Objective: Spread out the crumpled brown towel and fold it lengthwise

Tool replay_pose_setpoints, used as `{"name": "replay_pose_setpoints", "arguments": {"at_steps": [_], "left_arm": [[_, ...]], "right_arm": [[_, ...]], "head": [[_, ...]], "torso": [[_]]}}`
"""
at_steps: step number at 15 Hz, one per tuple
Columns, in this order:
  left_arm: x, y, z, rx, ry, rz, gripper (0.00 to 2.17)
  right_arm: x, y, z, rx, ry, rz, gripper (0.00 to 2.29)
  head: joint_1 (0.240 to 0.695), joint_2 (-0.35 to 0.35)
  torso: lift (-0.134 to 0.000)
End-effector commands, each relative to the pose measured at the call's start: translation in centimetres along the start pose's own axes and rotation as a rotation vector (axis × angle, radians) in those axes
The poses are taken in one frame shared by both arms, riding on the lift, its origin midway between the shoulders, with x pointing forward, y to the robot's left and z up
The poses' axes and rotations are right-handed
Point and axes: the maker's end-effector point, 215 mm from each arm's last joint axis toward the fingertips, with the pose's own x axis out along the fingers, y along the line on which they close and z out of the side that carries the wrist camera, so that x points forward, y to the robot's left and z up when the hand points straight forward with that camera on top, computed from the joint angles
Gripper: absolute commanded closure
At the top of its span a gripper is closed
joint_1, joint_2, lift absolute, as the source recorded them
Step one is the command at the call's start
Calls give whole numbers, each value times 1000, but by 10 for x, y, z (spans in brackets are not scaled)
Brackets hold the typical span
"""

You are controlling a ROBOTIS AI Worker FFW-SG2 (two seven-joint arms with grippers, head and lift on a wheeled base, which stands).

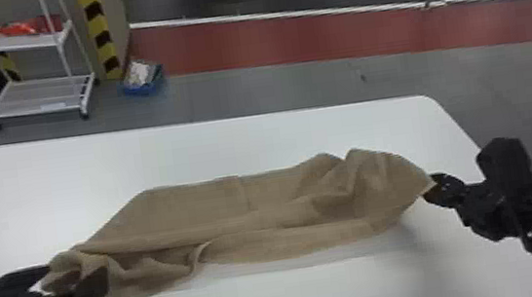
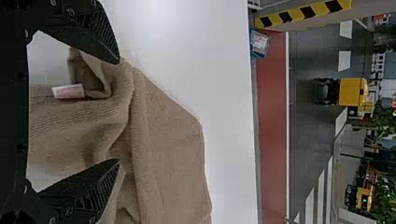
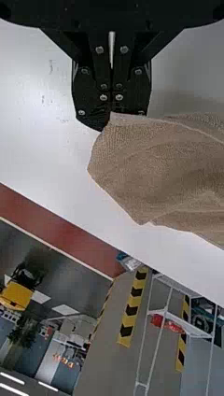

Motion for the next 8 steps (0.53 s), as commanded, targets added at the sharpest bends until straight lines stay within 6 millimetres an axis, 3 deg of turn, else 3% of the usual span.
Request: {"name": "replay_pose_setpoints", "arguments": {"at_steps": [1,4,8], "left_arm": [[-23,-13,-19,8,21,-25,211],[-38,-24,-39,15,45,-64,215],[-36,-28,-57,9,75,-85,218]], "right_arm": [[6,12,10,11,-10,18,1474],[7,20,22,17,-29,27,1474],[5,21,30,18,-41,25,1474]], "head": [[695,-115],[695,-108],[695,-101]], "torso": [[-124],[-124],[-124]]}}
